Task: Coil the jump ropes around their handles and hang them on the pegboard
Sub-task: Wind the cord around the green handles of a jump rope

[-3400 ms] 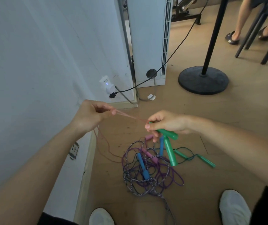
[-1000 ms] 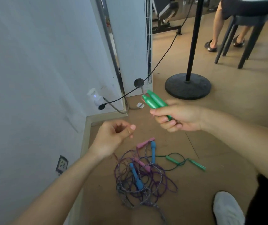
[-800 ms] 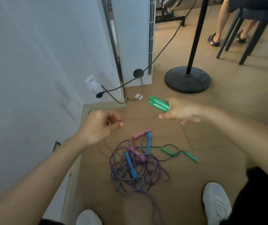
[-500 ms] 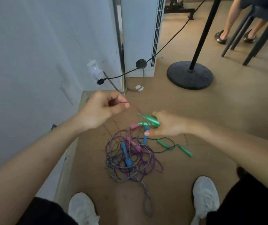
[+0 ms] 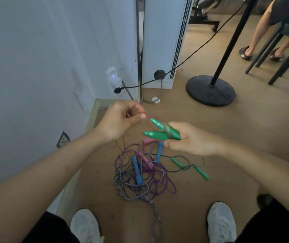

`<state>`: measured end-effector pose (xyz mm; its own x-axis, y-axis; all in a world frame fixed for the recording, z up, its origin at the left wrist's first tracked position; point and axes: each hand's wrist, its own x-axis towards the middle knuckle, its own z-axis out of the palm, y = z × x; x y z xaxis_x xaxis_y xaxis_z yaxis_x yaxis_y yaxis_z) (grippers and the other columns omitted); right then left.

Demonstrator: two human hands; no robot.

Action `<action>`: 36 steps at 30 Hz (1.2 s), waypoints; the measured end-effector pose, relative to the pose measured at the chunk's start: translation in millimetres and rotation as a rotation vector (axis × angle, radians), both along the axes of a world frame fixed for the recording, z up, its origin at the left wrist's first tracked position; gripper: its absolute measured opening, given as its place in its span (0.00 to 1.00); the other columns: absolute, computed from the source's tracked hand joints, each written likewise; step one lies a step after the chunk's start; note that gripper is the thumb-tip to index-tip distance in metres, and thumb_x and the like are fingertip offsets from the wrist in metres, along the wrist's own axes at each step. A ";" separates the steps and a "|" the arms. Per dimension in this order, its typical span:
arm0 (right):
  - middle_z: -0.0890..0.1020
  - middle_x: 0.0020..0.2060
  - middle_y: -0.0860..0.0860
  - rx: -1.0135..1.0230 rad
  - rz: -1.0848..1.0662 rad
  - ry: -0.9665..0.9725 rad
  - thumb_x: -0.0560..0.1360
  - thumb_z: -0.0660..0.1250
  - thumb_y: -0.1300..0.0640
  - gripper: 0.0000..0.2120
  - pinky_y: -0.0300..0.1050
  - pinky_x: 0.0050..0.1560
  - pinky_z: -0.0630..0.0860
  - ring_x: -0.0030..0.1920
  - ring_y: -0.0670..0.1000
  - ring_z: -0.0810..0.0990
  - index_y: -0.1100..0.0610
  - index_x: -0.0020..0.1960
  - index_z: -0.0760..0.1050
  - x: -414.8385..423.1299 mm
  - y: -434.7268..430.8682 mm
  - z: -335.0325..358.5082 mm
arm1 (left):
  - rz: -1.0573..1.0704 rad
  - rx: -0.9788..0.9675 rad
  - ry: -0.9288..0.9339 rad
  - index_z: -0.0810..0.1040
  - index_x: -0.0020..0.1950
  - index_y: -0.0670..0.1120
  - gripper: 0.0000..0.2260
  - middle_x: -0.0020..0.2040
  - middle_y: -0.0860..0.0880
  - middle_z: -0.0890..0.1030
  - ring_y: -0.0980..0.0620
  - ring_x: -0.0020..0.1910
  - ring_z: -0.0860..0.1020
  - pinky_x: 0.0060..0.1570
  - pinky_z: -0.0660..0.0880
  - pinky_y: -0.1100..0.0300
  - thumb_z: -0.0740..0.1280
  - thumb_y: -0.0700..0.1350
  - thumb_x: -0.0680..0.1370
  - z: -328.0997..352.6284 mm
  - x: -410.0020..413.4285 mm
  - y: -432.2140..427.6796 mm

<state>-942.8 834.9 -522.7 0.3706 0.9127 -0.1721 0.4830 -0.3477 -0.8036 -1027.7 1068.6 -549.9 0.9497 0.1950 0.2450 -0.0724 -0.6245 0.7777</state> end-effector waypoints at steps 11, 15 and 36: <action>0.83 0.41 0.58 0.377 -0.508 0.673 0.77 0.62 0.72 0.14 0.39 0.26 0.65 0.29 0.48 0.70 0.63 0.61 0.68 16.3 5.7 8.6 | -0.011 0.172 0.134 0.84 0.55 0.51 0.07 0.38 0.55 0.83 0.57 0.31 0.80 0.37 0.80 0.52 0.66 0.46 0.82 -9.5 -14.3 -8.9; 0.83 0.46 0.61 0.523 -0.659 0.813 0.77 0.64 0.71 0.13 0.39 0.30 0.76 0.31 0.48 0.76 0.65 0.61 0.71 29.7 4.8 13.1 | -0.033 0.188 0.207 0.80 0.57 0.50 0.07 0.37 0.50 0.81 0.52 0.30 0.78 0.34 0.79 0.52 0.64 0.44 0.83 -13.6 -22.6 -13.6; 0.82 0.39 0.53 0.121 -0.403 -0.049 0.72 0.72 0.70 0.08 0.49 0.38 0.83 0.35 0.50 0.85 0.60 0.45 0.76 48.9 6.0 -28.1 | -0.228 0.057 -0.100 0.83 0.49 0.54 0.05 0.41 0.51 0.82 0.44 0.37 0.78 0.37 0.76 0.47 0.71 0.53 0.77 30.8 -31.5 -30.2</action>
